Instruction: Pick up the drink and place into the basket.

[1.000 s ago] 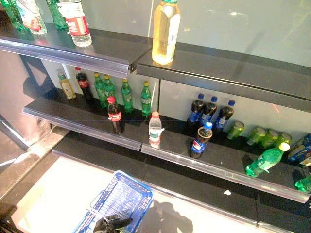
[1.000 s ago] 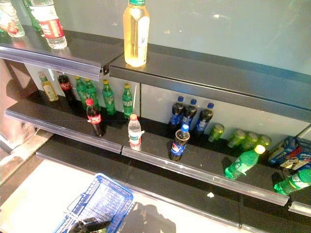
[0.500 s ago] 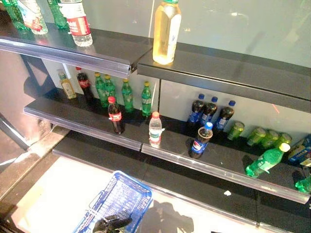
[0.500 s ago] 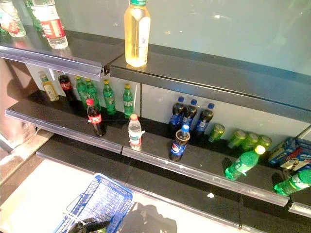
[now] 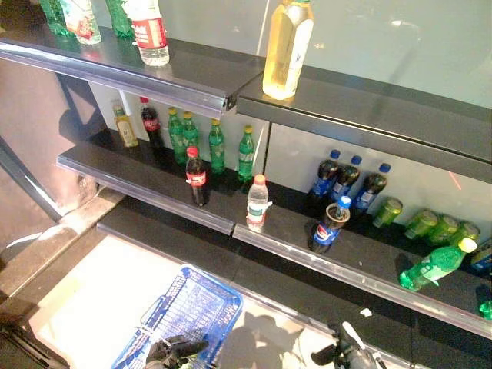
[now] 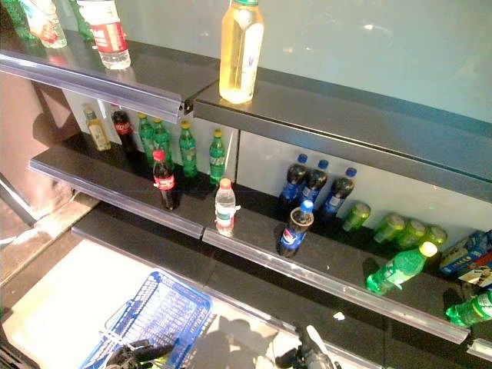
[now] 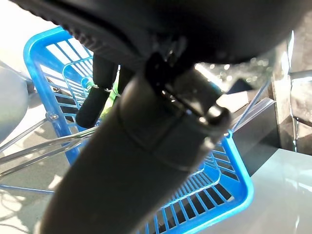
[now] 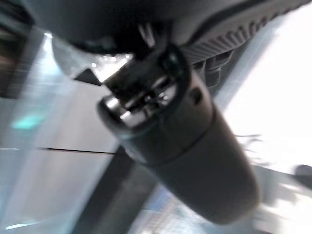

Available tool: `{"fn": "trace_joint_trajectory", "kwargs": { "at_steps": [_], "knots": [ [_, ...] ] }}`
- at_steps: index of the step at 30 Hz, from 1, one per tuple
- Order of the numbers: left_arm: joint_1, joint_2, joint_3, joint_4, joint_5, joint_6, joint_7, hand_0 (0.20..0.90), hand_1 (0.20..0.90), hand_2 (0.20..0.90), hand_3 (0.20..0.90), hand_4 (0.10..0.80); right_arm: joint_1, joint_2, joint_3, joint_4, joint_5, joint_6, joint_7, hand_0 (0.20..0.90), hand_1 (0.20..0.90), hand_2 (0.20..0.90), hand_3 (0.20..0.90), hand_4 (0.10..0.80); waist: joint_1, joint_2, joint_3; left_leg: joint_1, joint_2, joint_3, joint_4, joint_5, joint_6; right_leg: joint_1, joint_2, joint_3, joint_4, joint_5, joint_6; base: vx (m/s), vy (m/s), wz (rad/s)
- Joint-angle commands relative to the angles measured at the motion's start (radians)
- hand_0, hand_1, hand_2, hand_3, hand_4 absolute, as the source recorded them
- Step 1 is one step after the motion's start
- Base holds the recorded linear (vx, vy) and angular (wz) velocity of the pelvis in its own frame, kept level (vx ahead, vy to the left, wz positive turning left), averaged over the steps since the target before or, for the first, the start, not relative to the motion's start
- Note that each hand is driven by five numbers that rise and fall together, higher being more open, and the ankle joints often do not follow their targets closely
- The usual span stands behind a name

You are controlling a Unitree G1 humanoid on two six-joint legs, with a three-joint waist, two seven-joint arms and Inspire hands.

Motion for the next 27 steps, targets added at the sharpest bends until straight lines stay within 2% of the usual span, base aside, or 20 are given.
{"fn": "trace_joint_trajectory", "kwargs": {
  "at_steps": [1,3,4,6,8,9,11,19,27],
  "knots": [
    [0.029,0.017,-0.061,-0.006,0.039,-0.015,0.001,0.3,0.3,0.3,0.2,0.1,-0.085,-0.102,-0.04,-0.278,0.018,-0.026,-0.119,0.9,0.9,0.9,0.9,0.8,0.021,0.017,0.023,0.013,0.04,-0.019,-0.001,-0.051,-0.013,-0.069,-0.056,-0.046,0.019,0.096,0.044,0.0,0.0,0.0],
    [0.041,0.012,-0.052,-0.031,0.026,-0.008,0.013,0.3,0.3,0.3,0.2,0.1,-0.047,-0.114,-0.045,-0.431,0.001,0.007,-0.144,0.9,0.9,0.9,0.9,0.8,0.002,0.018,0.029,0.012,0.04,-0.009,-0.001,-0.052,-0.01,-0.076,-0.056,-0.034,0.02,0.098,0.047,-0.038,0.017,-0.02],
    [0.046,0.01,-0.052,-0.044,0.019,-0.004,0.019,0.3,0.3,0.3,0.2,0.1,-0.027,-0.115,-0.049,-0.488,-0.011,-0.006,-0.168,0.9,0.9,0.9,0.9,0.8,-0.008,0.019,0.032,0.012,0.04,-0.006,-0.001,-0.052,-0.009,-0.079,-0.055,-0.028,0.021,0.099,0.048,-0.026,0.016,-0.04],
    [0.068,-0.007,-0.043,-0.082,0.005,0.006,0.048,0.3,0.3,0.3,0.2,0.1,0.017,-0.139,-0.092,-0.758,-0.031,0.059,-0.182,0.9,0.9,0.9,0.9,0.8,-0.04,0.022,0.038,0.015,0.042,0.009,-0.001,-0.055,-0.006,-0.084,-0.054,-0.01,0.022,0.099,0.049,-0.012,0.028,-0.09],
    [0.076,-0.012,-0.041,-0.087,0.001,0.003,0.053,0.3,0.3,0.3,0.2,0.1,0.032,-0.145,-0.107,-0.817,-0.034,0.052,-0.196,0.9,0.9,0.9,0.9,0.8,-0.047,0.024,0.039,0.017,0.043,0.012,-0.001,-0.055,-0.006,-0.085,-0.053,-0.005,0.022,0.099,0.049,0.009,0.029,-0.09],
    [0.089,-0.02,-0.037,-0.093,-0.005,-0.003,0.059,0.3,0.3,0.3,0.2,0.1,0.049,-0.156,-0.135,-0.924,-0.027,0.077,-0.201,0.9,0.9,0.9,0.9,0.8,-0.058,0.027,0.04,0.018,0.046,0.018,-0.001,-0.056,-0.005,-0.088,-0.053,0.003,0.022,0.098,0.049,0.023,0.053,-0.14],
    [0.111,-0.031,-0.027,-0.091,-0.01,-0.019,0.056,0.3,0.3,0.3,0.2,0.1,0.081,-0.169,-0.176,-1.041,-0.025,0.058,-0.232,0.9,0.9,0.9,0.9,0.8,-0.074,0.034,0.04,0.02,0.049,0.028,-0.001,-0.058,-0.005,-0.091,-0.053,0.013,0.022,0.096,0.049,0.028,0.056,-0.15],
    [0.145,-0.043,-0.011,-0.067,-0.015,-0.058,0.037,0.3,0.3,0.3,0.2,0.1,0.111,-0.183,-0.224,-1.134,0.015,-0.021,-0.323,0.9,0.9,0.9,0.9,0.8,-0.089,0.045,0.044,0.022,0.061,0.047,-0.001,-0.058,-0.006,-0.108,-0.06,0.023,0.032,0.09,0.05,0.032,0.02,-0.13],
    [0.153,-0.043,-0.032,-0.086,-0.029,-0.053,0.053,0.3,0.3,0.3,0.2,0.1,0.065,-0.18,-0.208,-1.172,0.061,-0.057,-0.408,0.9,0.9,0.9,0.9,0.8,-0.071,0.049,0.074,0.003,0.059,0.035,0.047,-0.064,-0.004,-0.131,-0.063,0.017,0.072,0.076,0.034,0.037,-0.003,-0.07]
  ]
}}
